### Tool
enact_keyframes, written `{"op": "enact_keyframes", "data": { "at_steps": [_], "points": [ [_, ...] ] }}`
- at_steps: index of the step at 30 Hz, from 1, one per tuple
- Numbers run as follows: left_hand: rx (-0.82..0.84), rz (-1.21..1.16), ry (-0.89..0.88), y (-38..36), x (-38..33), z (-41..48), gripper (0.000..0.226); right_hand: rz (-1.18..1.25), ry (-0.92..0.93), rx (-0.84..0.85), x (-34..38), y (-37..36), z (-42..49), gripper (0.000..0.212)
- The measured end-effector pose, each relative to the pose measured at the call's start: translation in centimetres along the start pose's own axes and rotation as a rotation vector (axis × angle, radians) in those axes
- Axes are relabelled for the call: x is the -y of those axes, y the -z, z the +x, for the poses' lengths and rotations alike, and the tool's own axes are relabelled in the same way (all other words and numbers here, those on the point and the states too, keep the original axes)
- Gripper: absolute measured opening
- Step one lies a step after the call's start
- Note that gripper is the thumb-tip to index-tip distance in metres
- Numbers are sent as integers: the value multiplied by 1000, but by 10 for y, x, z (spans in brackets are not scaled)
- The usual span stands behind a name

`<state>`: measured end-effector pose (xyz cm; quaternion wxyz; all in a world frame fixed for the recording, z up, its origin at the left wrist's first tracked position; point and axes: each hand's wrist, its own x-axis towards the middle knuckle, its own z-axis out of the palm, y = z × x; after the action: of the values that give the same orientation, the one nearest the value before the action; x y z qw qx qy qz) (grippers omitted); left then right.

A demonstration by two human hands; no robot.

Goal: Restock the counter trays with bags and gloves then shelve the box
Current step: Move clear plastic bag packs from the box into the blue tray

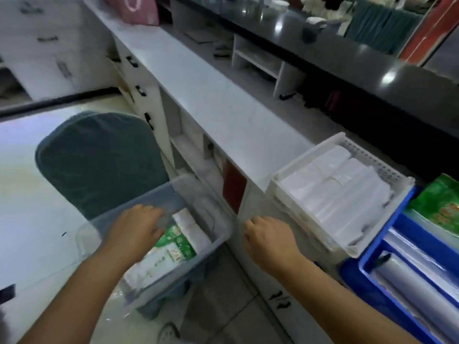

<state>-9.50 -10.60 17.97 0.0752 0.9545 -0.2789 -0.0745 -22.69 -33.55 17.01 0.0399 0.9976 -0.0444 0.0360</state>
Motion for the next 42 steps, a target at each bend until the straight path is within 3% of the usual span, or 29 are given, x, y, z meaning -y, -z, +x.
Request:
{"op": "enact_keyframes", "data": {
  "at_steps": [10,18,22,26,30,33,36,38,42],
  "points": [
    [143,-64,250,-42,191,-8,39,138,151,132,123,-84,99,22],
    [206,-101,349,-96,242,-17,29,250,254,459,180,-163,148,13],
    [297,-18,432,-116,257,-17,23,392,276,649,228,-221,186,23],
    [215,-174,580,-139,262,-14,26,437,293,774,276,-279,227,24],
    [94,-288,612,-173,265,-4,25,495,319,822,310,-352,258,29],
    [54,-286,618,-195,271,5,26,836,65,892,333,-395,269,18],
    [16,-287,643,-211,276,11,25,1116,-246,1019,346,-423,272,37],
    [10,-285,662,-218,276,14,29,1185,-269,1097,349,-431,272,49],
    [34,-296,673,-225,276,15,30,1316,-280,1154,353,-424,270,53]
  ]
}}
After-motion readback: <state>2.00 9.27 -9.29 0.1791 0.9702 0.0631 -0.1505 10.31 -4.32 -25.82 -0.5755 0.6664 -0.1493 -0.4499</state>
